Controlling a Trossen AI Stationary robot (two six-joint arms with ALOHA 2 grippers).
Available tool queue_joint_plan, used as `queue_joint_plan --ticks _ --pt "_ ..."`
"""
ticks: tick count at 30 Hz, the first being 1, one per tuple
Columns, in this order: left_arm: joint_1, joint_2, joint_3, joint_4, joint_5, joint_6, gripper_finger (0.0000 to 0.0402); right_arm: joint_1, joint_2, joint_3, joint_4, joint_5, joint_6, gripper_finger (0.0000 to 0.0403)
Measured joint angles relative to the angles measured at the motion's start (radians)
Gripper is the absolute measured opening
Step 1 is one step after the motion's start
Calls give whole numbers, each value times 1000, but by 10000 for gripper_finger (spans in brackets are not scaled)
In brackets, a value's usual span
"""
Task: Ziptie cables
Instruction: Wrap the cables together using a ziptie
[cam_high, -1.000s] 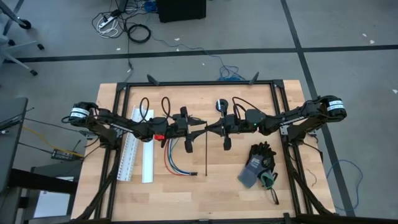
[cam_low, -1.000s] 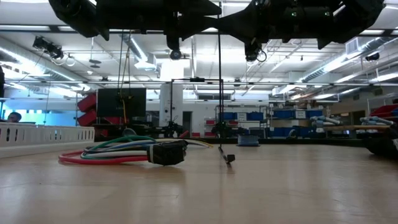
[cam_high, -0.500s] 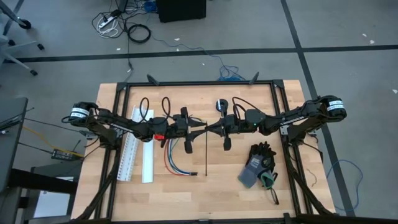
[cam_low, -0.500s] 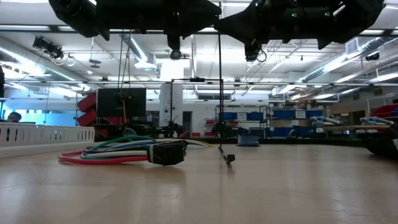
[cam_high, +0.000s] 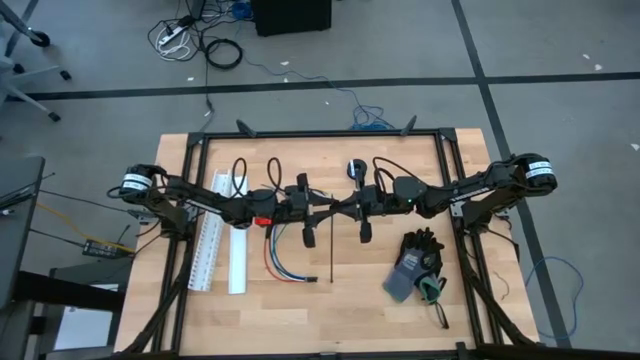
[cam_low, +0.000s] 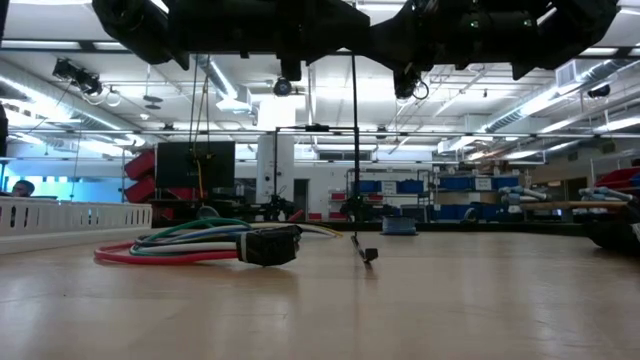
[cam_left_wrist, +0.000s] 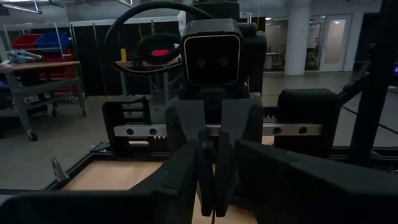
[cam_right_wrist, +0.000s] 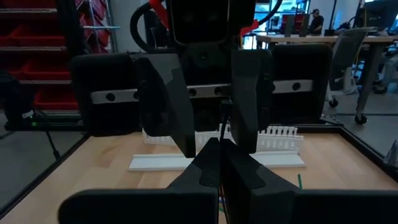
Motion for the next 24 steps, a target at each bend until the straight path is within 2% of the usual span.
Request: queue_joint_plan --ticks 8,24 --pt "-16 -35 0 -77 -37 6 101 0 0 1 -3 0 -8 0" --pt "-38 -48 0 -114 -83 28 101 0 0 2 2 -17 -3 0"
